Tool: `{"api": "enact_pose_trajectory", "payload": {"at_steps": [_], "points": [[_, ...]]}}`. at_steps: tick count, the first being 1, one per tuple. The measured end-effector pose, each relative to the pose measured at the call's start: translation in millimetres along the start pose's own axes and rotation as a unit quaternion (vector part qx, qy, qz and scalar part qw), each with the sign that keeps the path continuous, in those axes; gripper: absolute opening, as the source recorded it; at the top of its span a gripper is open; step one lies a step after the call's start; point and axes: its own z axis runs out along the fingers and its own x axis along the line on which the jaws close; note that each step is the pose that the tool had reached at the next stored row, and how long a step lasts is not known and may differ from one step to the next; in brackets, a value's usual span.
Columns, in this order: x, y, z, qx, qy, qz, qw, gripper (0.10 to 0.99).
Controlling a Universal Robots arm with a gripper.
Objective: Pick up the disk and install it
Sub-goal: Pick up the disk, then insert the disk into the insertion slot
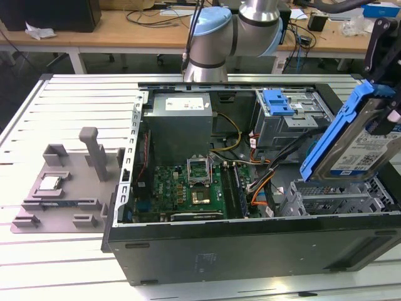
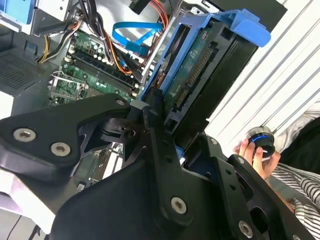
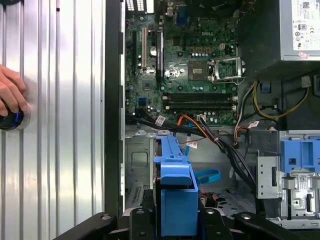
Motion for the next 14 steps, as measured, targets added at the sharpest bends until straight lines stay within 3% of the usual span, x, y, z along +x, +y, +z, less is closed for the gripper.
{"api": "enact_pose_trajectory", "payload": {"at_steps": [14], "points": [[-0.1, -3.5, 0.9, 0.0000, 0.0000, 0.000, 1.0000, 0.365]]}}
